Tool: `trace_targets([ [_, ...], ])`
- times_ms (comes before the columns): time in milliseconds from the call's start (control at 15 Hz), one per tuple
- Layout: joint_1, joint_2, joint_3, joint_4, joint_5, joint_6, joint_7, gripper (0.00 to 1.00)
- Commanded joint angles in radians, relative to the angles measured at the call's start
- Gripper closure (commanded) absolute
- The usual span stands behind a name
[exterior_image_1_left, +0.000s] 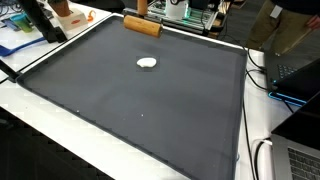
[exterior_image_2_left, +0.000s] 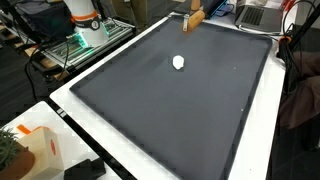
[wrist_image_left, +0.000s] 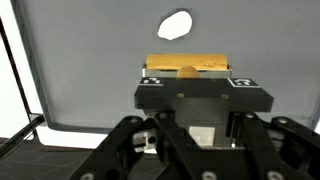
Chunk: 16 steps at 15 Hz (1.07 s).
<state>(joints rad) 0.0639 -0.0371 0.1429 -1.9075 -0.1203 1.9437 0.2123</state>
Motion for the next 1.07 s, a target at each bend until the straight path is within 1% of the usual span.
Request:
trace_targets([
  [0,0.014,0.049,-0.013,0.09,0.005,-0.082,-0.008,0.77],
  [333,0.015,0.097,-0.02,0.171,0.008,-0.138,-0.004,0.77],
  [1000,0.024,0.232,-0.036,0.346,0.004,-0.256,0.015,0.77],
])
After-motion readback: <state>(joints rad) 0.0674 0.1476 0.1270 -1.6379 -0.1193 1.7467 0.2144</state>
